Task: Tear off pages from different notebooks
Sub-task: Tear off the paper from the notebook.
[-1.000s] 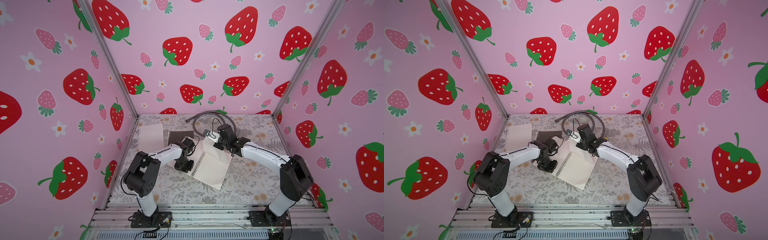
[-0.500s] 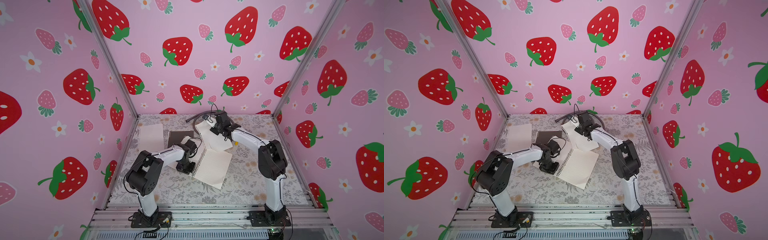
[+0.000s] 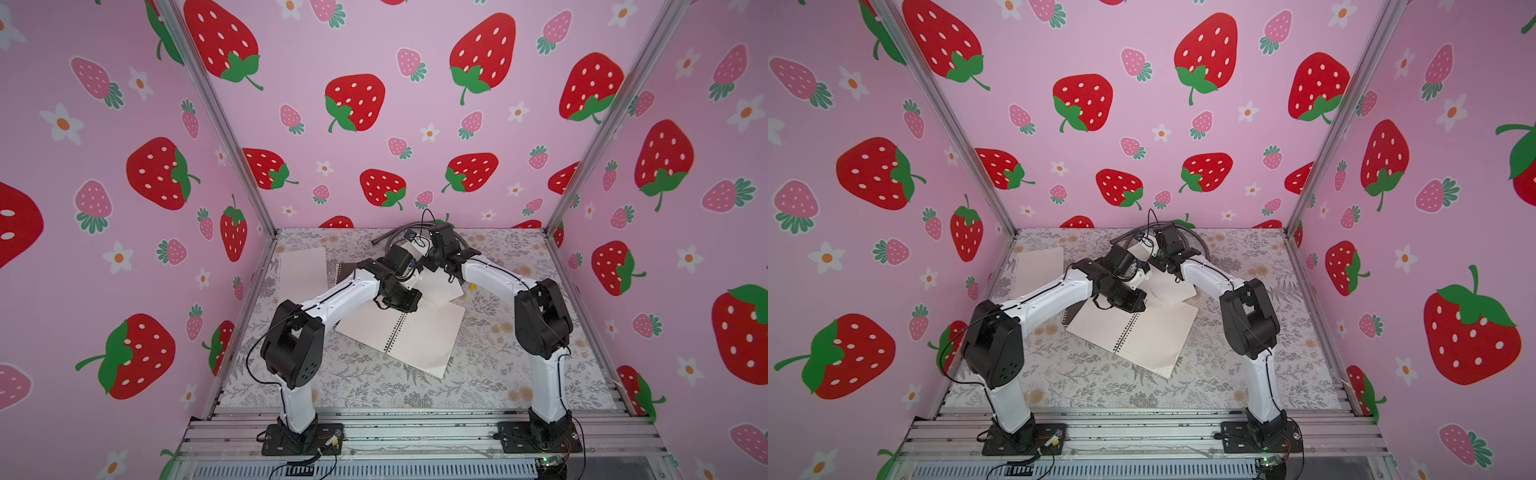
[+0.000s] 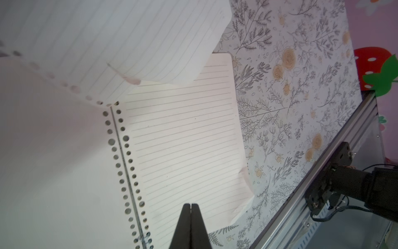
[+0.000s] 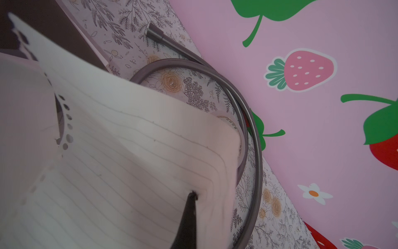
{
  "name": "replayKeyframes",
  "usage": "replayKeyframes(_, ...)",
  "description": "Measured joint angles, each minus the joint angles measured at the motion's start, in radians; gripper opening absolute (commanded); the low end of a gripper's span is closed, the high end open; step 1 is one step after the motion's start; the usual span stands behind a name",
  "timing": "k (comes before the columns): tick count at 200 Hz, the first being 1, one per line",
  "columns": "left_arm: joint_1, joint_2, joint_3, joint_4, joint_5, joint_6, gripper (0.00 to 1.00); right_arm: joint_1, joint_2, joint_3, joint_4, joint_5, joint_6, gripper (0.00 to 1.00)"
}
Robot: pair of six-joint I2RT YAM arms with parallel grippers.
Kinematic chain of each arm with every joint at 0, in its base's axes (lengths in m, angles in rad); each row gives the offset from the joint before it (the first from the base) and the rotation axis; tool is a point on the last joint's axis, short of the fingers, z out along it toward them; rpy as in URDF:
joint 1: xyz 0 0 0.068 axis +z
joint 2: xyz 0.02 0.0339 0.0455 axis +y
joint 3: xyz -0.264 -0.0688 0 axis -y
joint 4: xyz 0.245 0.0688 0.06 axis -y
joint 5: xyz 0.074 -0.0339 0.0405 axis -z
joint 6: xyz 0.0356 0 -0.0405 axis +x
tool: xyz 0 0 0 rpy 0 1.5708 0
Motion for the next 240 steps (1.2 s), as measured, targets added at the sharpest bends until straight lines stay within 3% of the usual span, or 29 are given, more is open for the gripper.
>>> replayKeyframes(38,-0.035,0.132,-0.016,-0.016,0.005,0.034,0.00,-0.005,0.000,0.000,-0.002,-0.001,0.034,0.00)
replayKeyframes(151,-0.063,0.103,-0.156,-0.029,-0.156,0.026,0.00,-0.029,0.019,0.038,-0.028,-0.014,0.097,0.00)
replayKeyframes(202,-0.053,0.068,-0.216,0.028,-0.135,-0.005,0.00,-0.065,0.119,0.160,-0.059,-0.013,0.124,0.00)
replayKeyframes(240,-0.024,0.063,-0.243,0.055,-0.072,-0.024,0.00,-0.117,0.201,0.259,-0.073,0.073,0.160,0.00)
